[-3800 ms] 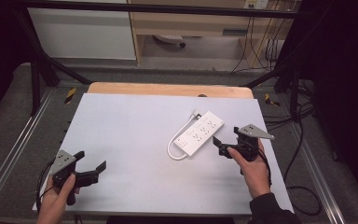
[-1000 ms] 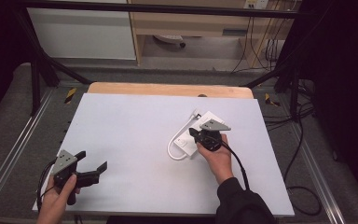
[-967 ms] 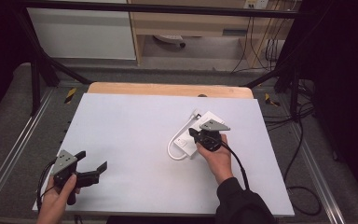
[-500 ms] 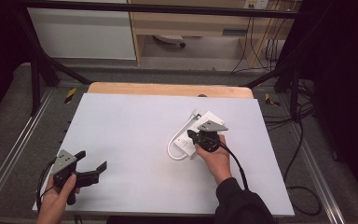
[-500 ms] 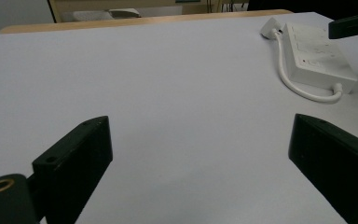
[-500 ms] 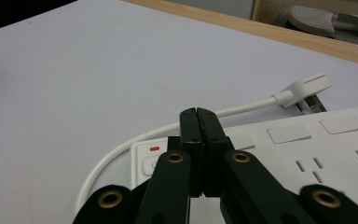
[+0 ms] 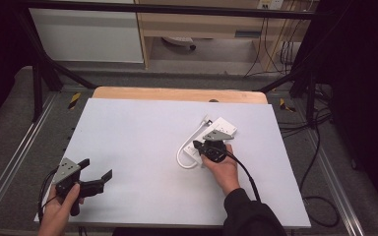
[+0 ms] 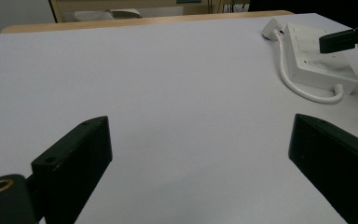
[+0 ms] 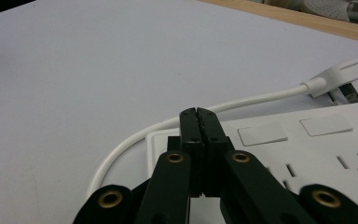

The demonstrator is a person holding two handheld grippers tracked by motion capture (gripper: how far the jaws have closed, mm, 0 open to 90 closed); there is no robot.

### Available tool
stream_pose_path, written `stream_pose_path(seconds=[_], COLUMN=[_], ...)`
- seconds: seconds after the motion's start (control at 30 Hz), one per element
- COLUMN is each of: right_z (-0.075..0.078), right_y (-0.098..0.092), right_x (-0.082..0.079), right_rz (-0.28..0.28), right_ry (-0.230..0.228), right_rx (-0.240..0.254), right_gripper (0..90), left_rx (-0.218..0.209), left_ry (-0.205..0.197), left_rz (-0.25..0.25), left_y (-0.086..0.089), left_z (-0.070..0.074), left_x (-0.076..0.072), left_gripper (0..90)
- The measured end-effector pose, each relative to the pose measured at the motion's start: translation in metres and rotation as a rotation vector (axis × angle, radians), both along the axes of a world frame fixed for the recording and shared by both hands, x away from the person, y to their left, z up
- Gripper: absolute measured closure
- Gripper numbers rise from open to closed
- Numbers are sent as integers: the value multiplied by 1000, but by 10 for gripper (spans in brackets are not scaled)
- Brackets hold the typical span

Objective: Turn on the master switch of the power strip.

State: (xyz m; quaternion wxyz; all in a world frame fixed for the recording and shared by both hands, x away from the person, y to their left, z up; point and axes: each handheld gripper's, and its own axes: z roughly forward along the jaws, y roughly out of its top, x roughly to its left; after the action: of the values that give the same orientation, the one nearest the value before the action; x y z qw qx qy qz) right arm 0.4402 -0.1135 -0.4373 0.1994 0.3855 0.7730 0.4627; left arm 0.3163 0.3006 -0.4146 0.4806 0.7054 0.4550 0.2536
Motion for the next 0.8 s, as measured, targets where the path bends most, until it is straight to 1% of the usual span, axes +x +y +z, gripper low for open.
stream_pose_path(seconds=[0.33, 0.63, 0.8], right_z=[-6, -10, -10], right_y=[8, 11, 11], right_x=[-1, -1, -1], right_rz=[12, 16, 16], right_ry=[13, 20, 16], right_rx=[-8, -18, -21], right_gripper=[900, 900, 900], left_rx=[-1, -1, -2], left_ry=[0, 0, -1], left_rz=[0, -2, -3], left_y=[0, 0, 0], left_z=[0, 0, 0], left_x=[0, 0, 0], left_gripper=[59, 60, 60])
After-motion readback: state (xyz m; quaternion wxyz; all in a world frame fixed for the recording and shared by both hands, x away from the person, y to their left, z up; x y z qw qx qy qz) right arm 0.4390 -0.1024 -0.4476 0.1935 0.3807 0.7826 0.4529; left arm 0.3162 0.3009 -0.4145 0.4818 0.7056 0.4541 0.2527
